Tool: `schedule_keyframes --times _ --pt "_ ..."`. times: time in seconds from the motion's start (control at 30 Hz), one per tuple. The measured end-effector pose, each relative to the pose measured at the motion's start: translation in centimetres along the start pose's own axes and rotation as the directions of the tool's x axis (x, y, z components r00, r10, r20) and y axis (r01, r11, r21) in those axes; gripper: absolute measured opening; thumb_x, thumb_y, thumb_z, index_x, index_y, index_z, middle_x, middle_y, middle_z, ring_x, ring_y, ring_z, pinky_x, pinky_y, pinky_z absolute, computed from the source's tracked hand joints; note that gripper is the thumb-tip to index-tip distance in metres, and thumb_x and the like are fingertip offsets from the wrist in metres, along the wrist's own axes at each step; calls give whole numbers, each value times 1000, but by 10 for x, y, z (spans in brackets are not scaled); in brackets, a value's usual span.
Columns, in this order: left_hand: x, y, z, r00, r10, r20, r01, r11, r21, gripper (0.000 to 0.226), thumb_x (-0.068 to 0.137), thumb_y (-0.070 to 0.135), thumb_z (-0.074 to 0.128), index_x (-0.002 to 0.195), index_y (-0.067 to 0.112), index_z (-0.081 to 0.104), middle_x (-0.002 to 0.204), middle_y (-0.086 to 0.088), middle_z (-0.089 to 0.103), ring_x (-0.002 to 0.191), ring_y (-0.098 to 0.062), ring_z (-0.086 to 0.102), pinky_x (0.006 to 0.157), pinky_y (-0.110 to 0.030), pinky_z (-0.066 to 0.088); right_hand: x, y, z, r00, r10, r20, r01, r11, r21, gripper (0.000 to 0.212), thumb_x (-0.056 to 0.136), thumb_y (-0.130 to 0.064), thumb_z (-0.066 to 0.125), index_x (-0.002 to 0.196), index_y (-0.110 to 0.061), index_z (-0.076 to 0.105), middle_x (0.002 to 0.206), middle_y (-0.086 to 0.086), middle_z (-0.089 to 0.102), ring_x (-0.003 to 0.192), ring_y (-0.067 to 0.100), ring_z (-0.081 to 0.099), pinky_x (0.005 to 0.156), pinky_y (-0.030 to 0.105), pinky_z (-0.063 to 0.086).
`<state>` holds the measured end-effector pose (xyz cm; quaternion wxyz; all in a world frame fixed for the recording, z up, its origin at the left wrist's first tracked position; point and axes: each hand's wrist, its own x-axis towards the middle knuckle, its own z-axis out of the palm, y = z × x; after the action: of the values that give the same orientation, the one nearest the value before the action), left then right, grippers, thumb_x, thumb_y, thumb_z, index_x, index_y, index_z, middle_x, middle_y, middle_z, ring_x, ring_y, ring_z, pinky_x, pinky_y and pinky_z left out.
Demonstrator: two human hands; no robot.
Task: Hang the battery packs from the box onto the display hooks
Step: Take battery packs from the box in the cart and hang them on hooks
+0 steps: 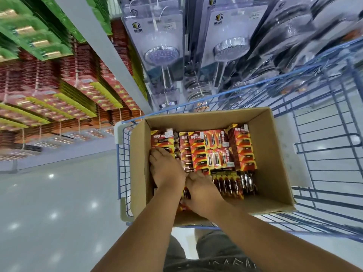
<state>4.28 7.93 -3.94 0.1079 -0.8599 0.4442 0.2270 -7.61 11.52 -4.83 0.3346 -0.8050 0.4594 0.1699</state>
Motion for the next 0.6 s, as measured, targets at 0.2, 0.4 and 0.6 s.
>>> schedule_keyframes --times 0.2,0.4,0.6 --pt "4 -1 15 1000 10 -29 -8 999 48 93 101 54 57 162 1 10 162 -19 24 149 -31 31 116 -37 40 -1 10 -3 999 18 49 -25 987 156 49 89 -40 76 133 -23 66 128 1 67 118 24 60 96 37 51" --pt "5 -5 19 994 62 -93 -69 995 -69 86 89 36 80 149 17 21 148 -17 42 135 -31 46 104 -38 47 -17 33 -25 986 76 151 -98 984 146 46 93 -48 72 134 -32 59 122 -1 68 111 21 62 82 33 50" --pt "7 -11 1 997 -31 -77 -17 829 -559 80 87 20 83 147 17 30 133 -8 63 116 -29 67 85 -35 53 -45 73 -64 939 244 242 -317 888 335 49 95 -50 69 140 -34 56 134 -11 62 122 15 58 98 33 50"
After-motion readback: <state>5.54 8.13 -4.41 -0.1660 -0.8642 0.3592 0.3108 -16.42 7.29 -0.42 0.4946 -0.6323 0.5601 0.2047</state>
